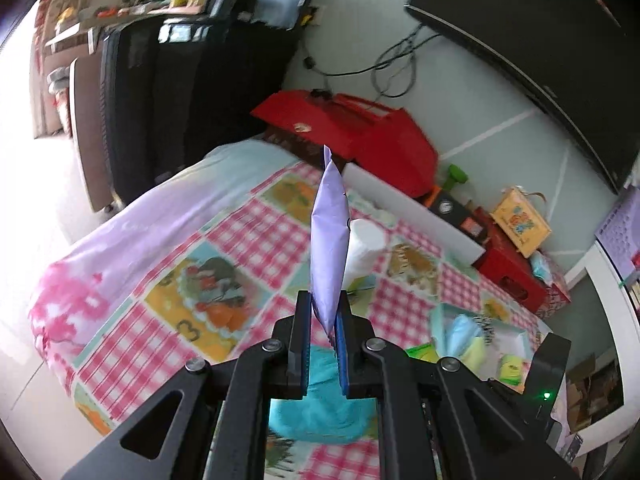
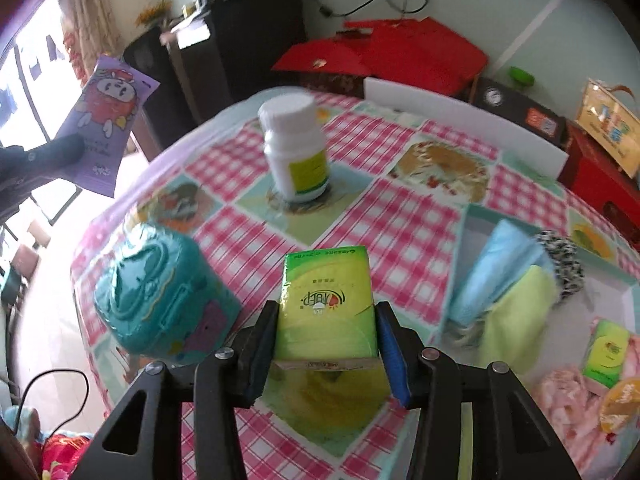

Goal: Organize soft objects
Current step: 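Carry the purple packet and green tissue pack over the tray with both tools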

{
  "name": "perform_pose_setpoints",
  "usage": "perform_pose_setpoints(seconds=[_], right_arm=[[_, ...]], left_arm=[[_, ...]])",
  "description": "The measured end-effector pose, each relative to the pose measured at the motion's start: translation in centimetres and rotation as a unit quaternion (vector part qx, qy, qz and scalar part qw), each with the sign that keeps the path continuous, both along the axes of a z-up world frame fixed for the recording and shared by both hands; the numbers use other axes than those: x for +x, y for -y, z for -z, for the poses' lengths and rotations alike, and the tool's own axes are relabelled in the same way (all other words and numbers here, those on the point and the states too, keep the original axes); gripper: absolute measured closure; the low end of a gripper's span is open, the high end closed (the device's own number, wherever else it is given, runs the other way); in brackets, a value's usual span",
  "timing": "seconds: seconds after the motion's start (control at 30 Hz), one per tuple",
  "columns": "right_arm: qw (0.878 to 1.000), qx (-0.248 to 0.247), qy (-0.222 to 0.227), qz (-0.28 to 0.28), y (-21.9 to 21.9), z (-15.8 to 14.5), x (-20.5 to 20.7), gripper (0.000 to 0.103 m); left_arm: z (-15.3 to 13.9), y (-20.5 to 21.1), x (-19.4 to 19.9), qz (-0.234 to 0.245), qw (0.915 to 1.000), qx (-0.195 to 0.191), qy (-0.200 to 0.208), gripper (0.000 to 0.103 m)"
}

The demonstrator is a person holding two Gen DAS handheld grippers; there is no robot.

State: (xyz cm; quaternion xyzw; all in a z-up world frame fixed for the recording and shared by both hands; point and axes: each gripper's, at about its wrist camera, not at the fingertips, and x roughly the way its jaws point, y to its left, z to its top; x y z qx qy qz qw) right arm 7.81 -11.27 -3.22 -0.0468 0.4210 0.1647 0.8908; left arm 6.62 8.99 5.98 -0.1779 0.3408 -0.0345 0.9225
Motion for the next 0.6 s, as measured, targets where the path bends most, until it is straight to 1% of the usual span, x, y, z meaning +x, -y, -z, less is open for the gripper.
perform_pose_setpoints(seconds=[0.17, 0.33, 0.47, 0.53, 0.6], right_arm=[[0.998, 0.023, 0.031, 0.039, 3.2, -2.5, -0.5, 0.052], [0.993, 0.018, 0.055, 0.102, 7.6, -4.2, -1.1, 0.052], [0.985, 0.018, 0.049, 0.164, 11.7, -4.3, -1.0, 0.052], [0.98, 0.005, 0.041, 0.197, 13.8, -4.0, -1.1, 0.052], [0.976, 0.002, 0.034, 0.217, 15.4, -3.9, -1.3, 0.052]], left_arm=[[-1.6, 3.5, 0.5, 0.037, 0.9991, 0.012, 0.015, 0.092], [-2.2, 8.0, 1.1, 0.086, 0.996, 0.021, 0.015, 0.092], [-2.2, 12.1, 1.5, 0.127, 0.9914, 0.029, 0.01, 0.092], [-2.0, 14.3, 1.6, 0.15, 0.9881, 0.032, 0.004, 0.092], [-1.6, 16.6, 1.7, 0.176, 0.9839, 0.033, -0.002, 0.092]])
